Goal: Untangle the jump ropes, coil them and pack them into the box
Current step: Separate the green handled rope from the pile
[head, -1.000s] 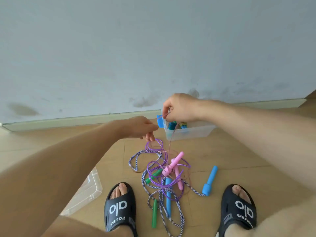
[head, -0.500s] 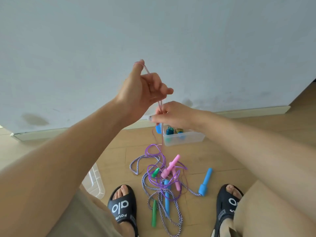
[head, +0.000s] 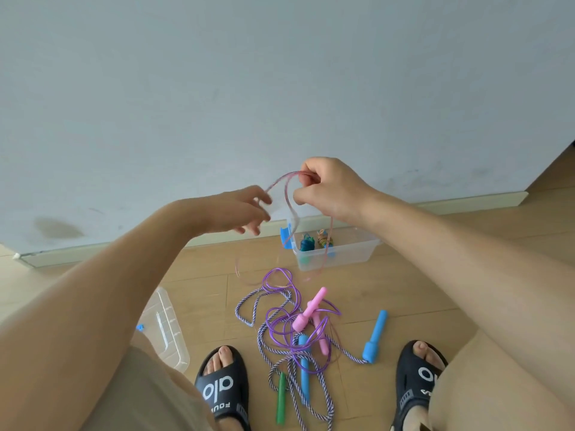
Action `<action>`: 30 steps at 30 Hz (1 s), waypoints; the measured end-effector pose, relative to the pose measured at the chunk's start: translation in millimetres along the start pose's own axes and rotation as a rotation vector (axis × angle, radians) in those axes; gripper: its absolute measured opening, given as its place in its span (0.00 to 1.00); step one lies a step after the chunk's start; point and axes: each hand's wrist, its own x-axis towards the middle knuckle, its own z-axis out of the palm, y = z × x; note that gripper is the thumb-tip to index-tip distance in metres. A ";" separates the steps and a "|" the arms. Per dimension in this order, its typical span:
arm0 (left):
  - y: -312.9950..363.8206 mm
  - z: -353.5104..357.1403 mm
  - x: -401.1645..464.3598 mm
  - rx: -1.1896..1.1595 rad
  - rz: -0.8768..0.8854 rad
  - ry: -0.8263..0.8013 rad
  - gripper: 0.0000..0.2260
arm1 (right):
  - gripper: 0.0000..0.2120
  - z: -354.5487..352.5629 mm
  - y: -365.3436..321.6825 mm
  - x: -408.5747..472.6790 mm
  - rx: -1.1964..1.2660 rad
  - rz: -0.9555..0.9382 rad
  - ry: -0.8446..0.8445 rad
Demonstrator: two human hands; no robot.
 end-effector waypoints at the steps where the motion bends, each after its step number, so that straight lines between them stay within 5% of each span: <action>1: 4.1 0.7 -1.7 -0.023 0.048 -0.020 0.24 | 0.10 0.6 1.3 0.4 -0.023 0.001 -0.019; 3: 10.2 5.1 -5.6 -0.026 0.114 -0.075 0.25 | 0.09 3.5 3.9 1.4 -0.053 0.005 -0.046; 7: 18.0 14.7 -6.1 0.149 0.170 0.010 0.07 | 0.09 5.0 7.9 5.6 -0.023 -0.011 -0.045; 13: 25.4 -6.6 2.4 -0.629 0.185 0.453 0.17 | 0.08 -9.2 31.7 4.9 -0.307 0.096 -0.223; 16: 9.8 -20.1 8.0 -0.728 0.053 0.703 0.14 | 0.15 -9.5 42.0 1.5 -0.327 0.182 -0.302; 19: -15.5 -3.2 9.0 -0.068 -0.141 0.261 0.09 | 0.16 -3.5 43.6 0.3 -0.287 0.169 -0.267; 21: -20.3 14.1 8.7 0.224 -0.188 -0.034 0.32 | 0.15 1.2 40.4 0.4 -0.322 0.101 -0.252; 24: 0.2 23.4 10.1 0.105 -0.031 -0.030 0.40 | 0.13 4.2 33.3 -2.9 -0.290 0.048 -0.295; 30: 16.8 26.1 8.1 -0.108 0.202 -0.195 0.12 | 0.14 0.1 23.5 -4.7 -0.154 -0.023 -0.288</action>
